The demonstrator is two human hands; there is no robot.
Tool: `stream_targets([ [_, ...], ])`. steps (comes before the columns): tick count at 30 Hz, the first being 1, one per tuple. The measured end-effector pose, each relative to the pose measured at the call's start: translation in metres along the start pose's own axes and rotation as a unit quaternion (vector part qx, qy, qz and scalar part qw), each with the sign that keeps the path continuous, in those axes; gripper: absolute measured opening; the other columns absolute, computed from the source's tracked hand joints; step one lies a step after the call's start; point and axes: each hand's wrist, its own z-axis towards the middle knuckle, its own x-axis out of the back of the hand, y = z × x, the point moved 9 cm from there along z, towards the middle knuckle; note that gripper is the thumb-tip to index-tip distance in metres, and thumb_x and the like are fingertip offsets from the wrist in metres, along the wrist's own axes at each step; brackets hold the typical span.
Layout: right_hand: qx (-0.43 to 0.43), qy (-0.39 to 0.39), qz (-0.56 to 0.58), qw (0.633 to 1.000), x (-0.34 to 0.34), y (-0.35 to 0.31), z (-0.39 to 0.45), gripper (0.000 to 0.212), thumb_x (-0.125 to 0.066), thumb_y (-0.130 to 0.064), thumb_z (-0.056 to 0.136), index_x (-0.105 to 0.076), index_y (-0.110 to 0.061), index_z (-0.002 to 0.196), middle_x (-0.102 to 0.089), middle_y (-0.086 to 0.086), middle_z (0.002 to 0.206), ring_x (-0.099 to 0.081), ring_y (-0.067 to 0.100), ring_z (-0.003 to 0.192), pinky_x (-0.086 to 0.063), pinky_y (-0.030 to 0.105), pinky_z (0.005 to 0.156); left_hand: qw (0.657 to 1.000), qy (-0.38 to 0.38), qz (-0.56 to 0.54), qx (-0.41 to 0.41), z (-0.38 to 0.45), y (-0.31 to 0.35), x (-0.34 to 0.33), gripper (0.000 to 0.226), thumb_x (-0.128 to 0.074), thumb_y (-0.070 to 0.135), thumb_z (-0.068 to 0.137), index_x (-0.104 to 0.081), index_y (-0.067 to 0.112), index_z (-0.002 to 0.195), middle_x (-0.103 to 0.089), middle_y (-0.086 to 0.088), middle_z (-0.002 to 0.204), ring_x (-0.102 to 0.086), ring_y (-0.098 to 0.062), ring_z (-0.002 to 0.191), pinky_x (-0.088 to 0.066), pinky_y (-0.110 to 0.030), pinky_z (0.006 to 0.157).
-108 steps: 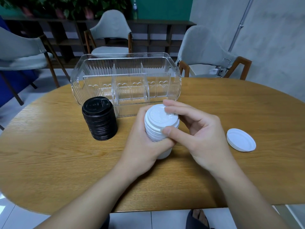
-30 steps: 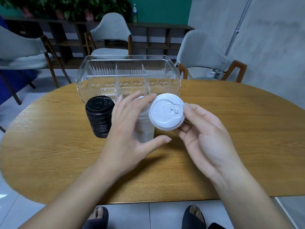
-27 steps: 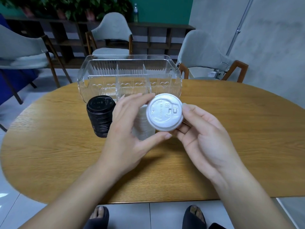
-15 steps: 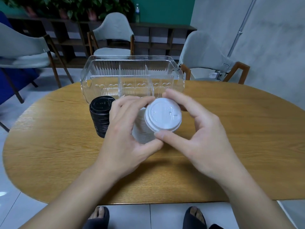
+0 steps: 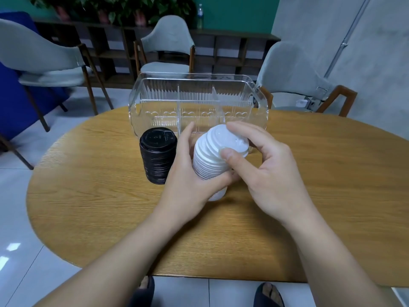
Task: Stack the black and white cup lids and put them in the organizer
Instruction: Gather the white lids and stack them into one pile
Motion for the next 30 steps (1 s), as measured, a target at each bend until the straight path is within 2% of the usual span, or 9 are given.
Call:
stream_targets([
  [4, 0.002, -0.014, -0.004, 1.000, -0.007, 0.006, 0.003, 0.046, -0.083, -0.022, 0.098, -0.072, -0.021, 0.143, -0.066, -0.013, 0.147, -0.058, 0.003, 0.142, -0.043, 0.034, 0.123, 0.999, -0.003, -0.036, 0.004, 0.008, -0.009, -0.007, 0.092, -0.105, 0.028, 0.073, -0.053, 0.032, 0.149, -0.071, 0.018, 0.133, -0.072, -0.003, 0.121, -0.056, -0.026, 0.100],
  [7, 0.011, -0.038, -0.003, 0.999, -0.012, 0.006, 0.004, 0.046, -0.084, -0.022, 0.097, -0.072, -0.021, 0.142, -0.067, -0.015, 0.147, -0.057, 0.002, 0.143, -0.043, 0.033, 0.124, 0.998, -0.008, -0.061, 0.004, 0.008, -0.011, -0.013, 0.077, -0.101, 0.013, 0.078, -0.062, 0.028, 0.142, -0.077, 0.012, 0.126, -0.075, -0.008, 0.114, -0.060, -0.028, 0.095],
  [10, 0.023, -0.086, -0.004, 0.996, -0.015, 0.004, 0.004, 0.049, -0.084, -0.021, 0.096, -0.072, -0.022, 0.143, -0.065, -0.016, 0.151, -0.053, -0.002, 0.146, -0.038, 0.025, 0.125, 0.995, -0.037, -0.091, 0.003, 0.009, -0.013, -0.016, 0.075, -0.096, 0.001, 0.081, -0.062, 0.022, 0.144, -0.078, 0.004, 0.130, -0.075, -0.017, 0.120, -0.061, -0.036, 0.101],
  [14, 0.016, -0.120, 0.030, 0.992, -0.014, 0.007, 0.002, 0.052, -0.084, -0.016, 0.096, -0.070, -0.023, 0.145, -0.063, -0.018, 0.154, -0.051, -0.001, 0.149, -0.035, 0.033, 0.130, 0.992, -0.066, -0.105, 0.002, 0.010, -0.014, -0.016, 0.075, -0.096, -0.001, 0.081, -0.062, 0.017, 0.146, -0.077, -0.002, 0.131, -0.075, -0.022, 0.123, -0.060, -0.038, 0.104],
  [20, 0.008, -0.058, 0.037, 0.998, -0.013, 0.010, -0.005, 0.054, -0.089, -0.019, 0.091, -0.073, -0.022, 0.143, -0.066, -0.018, 0.151, -0.053, -0.002, 0.147, -0.040, 0.032, 0.128, 0.994, -0.019, -0.109, -0.005, 0.005, -0.012, -0.019, 0.078, -0.095, -0.006, 0.079, -0.061, 0.018, 0.145, -0.078, 0.006, 0.130, -0.075, -0.010, 0.120, -0.057, -0.023, 0.098],
  [23, 0.006, -0.026, 0.032, 0.999, -0.014, 0.010, -0.010, 0.055, -0.089, -0.017, 0.090, -0.073, -0.021, 0.143, -0.065, -0.017, 0.151, -0.054, -0.002, 0.146, -0.042, 0.033, 0.127, 0.994, -0.009, -0.107, -0.010, 0.004, -0.014, -0.019, 0.080, -0.098, -0.002, 0.079, -0.060, 0.020, 0.146, -0.077, 0.008, 0.132, -0.074, -0.011, 0.122, -0.058, -0.026, 0.102],
  [30, 0.010, -0.016, 0.045, 0.999, -0.017, 0.012, -0.013, 0.053, -0.086, -0.013, 0.093, -0.072, -0.019, 0.144, -0.063, -0.013, 0.155, -0.053, 0.003, 0.148, -0.042, 0.036, 0.126, 0.993, -0.010, -0.120, -0.014, 0.004, -0.014, -0.020, 0.080, -0.098, 0.000, 0.079, -0.059, 0.017, 0.147, -0.077, 0.006, 0.134, -0.074, -0.011, 0.124, -0.057, -0.024, 0.102],
])
